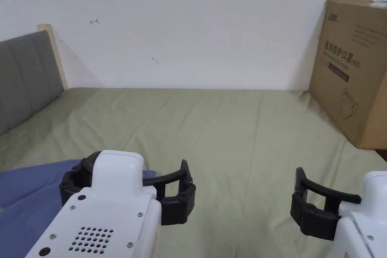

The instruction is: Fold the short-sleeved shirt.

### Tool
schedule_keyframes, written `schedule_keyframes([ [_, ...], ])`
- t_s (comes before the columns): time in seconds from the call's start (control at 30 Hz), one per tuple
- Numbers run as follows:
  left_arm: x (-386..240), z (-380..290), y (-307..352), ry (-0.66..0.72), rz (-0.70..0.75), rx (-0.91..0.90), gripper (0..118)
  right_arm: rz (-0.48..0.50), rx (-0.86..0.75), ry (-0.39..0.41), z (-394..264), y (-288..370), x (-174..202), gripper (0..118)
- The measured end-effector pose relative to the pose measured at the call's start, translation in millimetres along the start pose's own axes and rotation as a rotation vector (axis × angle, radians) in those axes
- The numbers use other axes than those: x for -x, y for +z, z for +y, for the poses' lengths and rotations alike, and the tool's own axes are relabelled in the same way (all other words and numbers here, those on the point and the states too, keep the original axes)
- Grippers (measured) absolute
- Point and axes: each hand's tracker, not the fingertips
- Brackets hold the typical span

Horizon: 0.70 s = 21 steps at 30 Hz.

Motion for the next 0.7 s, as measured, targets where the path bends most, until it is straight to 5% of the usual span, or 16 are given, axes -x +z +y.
schedule_keyframes([
  [0.1,3.1,-1.1,0.2,0.062,-0.031,-0.003,118,-0.075,-0.036,0.132,6.3,4.9,10.2,118],
  [0.17,11.3,-1.7,0.3,0.199,-0.071,0.001,118,-0.111,-0.094,0.31,8.0,8.1,24.6,118],
  [0.3,38.9,-15.3,-4.8,0.724,-0.121,0.005,118,-0.075,-0.134,0.646,-6.2,11.8,56.5,118],
  [0.4,57.1,-39.2,-10.8,1.031,-0.135,0.035,118,0.022,-0.109,0.788,-18.7,11.6,74.8,118],
  [0.5,67.8,-66.0,-13.6,1.215,-0.09,0.087,118,0.087,-0.081,0.82,-28.4,9.4,85.3,118],
  [0.6,72.4,-72.5,-14.3,1.165,0.006,0.143,118,0.109,-0.068,0.829,-31.2,8.1,88.7,118],
  [0.63,72.5,-69.1,-13.6,1.119,0.021,0.132,118,0.13,-0.063,0.778,-26.9,7.8,87.2,118],
  [0.7,71.0,-56.3,-12.5,1.02,0.024,0.098,118,0.147,-0.064,0.539,-10.2,7.6,76.3,118],
])
